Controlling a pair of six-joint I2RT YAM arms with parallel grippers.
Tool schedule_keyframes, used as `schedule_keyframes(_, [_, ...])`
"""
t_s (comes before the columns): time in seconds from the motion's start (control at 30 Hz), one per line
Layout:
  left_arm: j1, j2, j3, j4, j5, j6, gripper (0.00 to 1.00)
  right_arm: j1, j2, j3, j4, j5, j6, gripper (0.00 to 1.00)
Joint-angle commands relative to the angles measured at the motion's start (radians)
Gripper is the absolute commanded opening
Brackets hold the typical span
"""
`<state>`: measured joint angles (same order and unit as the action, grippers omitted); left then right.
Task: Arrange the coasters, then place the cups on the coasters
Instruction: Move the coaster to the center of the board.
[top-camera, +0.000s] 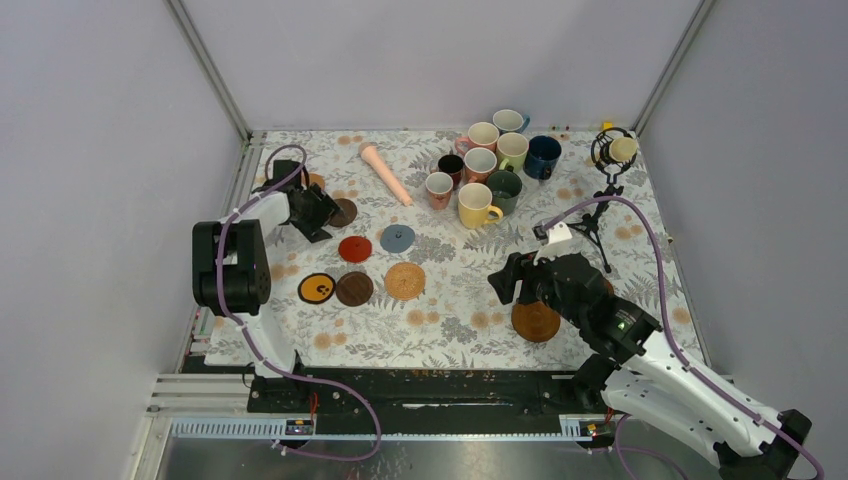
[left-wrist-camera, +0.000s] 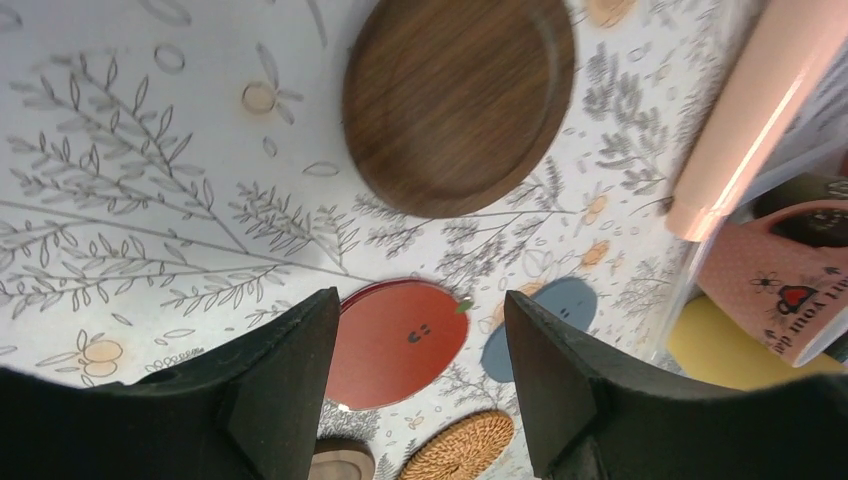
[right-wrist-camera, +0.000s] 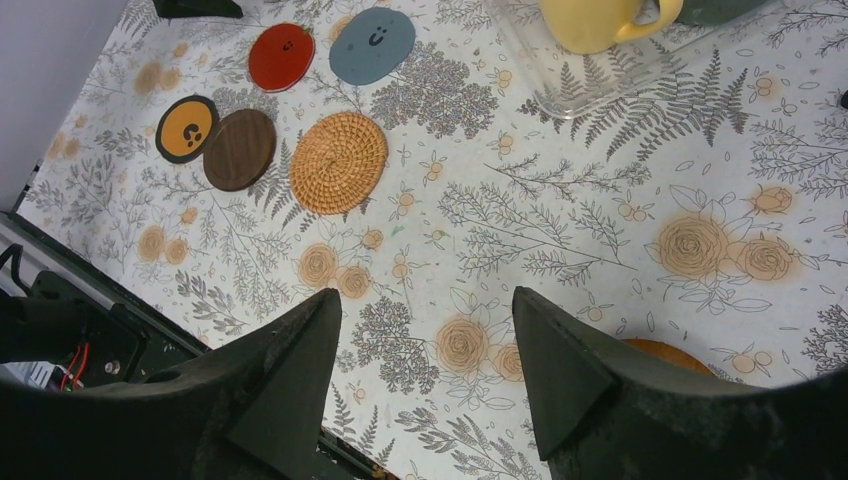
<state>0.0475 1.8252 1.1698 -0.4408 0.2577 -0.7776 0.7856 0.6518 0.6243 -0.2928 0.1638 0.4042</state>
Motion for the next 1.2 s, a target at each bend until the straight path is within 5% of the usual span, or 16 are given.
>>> schedule_keyframes(0.0, [-0.001, -0.030, 0.093, 0.031, -0.041, 0.041, 0.62, 0.006, 0.001, -0.005, 0.015, 0.014, -0.004, 0.71])
schedule_keyframes(0.2, [0.000, 0.043, 0.155, 0.112, 0.079, 0.079, 0.57, 0.006, 0.019, 0.003, 0.016, 0.021, -0.011, 0.72])
schedule_keyframes(0.4, [0.001, 0.144, 0.243, 0.066, 0.055, 0.092, 0.57, 0.006, 0.045, 0.011, 0.017, 0.021, -0.014, 0.72])
schedule_keyframes(0.97, [0.014, 0.144, 0.275, -0.218, -0.297, 0.104, 0.58, 0.006, 0.059, -0.004, 0.034, 0.024, -0.028, 0.72])
schedule_keyframes(1.17, [0.016, -0.006, 0.135, 0.040, -0.165, 0.102, 0.56, 0.005, 0.043, -0.007, 0.034, 0.033, -0.030, 0.72])
